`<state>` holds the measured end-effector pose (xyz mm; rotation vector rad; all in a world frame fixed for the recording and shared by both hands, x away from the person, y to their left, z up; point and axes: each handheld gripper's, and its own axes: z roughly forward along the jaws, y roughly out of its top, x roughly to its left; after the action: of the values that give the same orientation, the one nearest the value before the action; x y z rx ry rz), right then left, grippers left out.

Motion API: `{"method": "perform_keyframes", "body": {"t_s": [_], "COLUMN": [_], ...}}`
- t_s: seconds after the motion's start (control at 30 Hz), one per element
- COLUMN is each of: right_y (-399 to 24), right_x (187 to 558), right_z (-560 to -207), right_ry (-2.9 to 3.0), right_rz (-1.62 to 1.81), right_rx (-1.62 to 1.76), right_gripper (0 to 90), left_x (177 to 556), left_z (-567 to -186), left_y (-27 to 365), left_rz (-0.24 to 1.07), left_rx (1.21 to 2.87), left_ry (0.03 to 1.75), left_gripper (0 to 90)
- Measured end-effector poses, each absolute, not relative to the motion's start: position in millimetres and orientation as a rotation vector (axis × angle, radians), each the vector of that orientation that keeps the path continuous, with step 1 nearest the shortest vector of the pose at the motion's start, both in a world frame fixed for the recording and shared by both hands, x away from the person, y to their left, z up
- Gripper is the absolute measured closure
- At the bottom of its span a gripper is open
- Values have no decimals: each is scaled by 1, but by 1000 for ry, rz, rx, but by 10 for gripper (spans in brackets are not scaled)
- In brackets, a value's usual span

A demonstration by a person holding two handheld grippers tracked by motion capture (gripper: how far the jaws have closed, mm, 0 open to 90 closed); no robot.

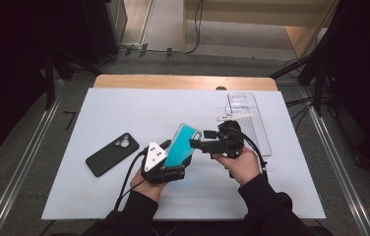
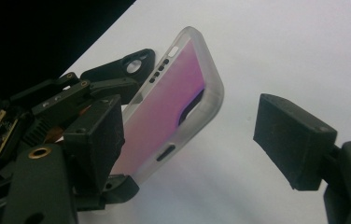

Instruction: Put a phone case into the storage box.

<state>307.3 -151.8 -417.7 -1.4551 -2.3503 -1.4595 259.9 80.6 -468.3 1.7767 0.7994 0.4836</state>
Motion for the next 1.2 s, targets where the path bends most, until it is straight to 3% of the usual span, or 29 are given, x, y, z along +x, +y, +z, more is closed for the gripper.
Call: {"method": "perform_keyframes", "body": {"t_s": [0.07,0.1,0.23,0.27,0.3,0.87,1.2], "right_y": [-149,-149,-149,-149,-149,-149,-155], "right_x": [312,312,319,320,320,318,317], "right_z": [-419,-419,-419,-420,-420,-410,-404], "right_ry": [-2251,-2251,-2090,-2081,-2081,-2028,-2070], "right_rz": [-1444,-1444,-1383,-1378,-1378,-1398,-1419], "right_rx": [-1481,-1481,-1582,-1589,-1587,-1539,-1547], "right_gripper": [378,378,597,690,716,776,778], "left_x": [260,260,260,260,260,260,263], "left_z": [-468,-468,-467,-467,-467,-467,-462], "left_y": [81,81,81,81,82,79,81], "left_rz": [483,482,469,466,462,478,347], "left_rx": [1775,1773,1770,1770,1771,1770,1822], "left_ry": [799,801,815,819,823,805,837], "left_gripper": [165,165,165,165,164,152,137]}}
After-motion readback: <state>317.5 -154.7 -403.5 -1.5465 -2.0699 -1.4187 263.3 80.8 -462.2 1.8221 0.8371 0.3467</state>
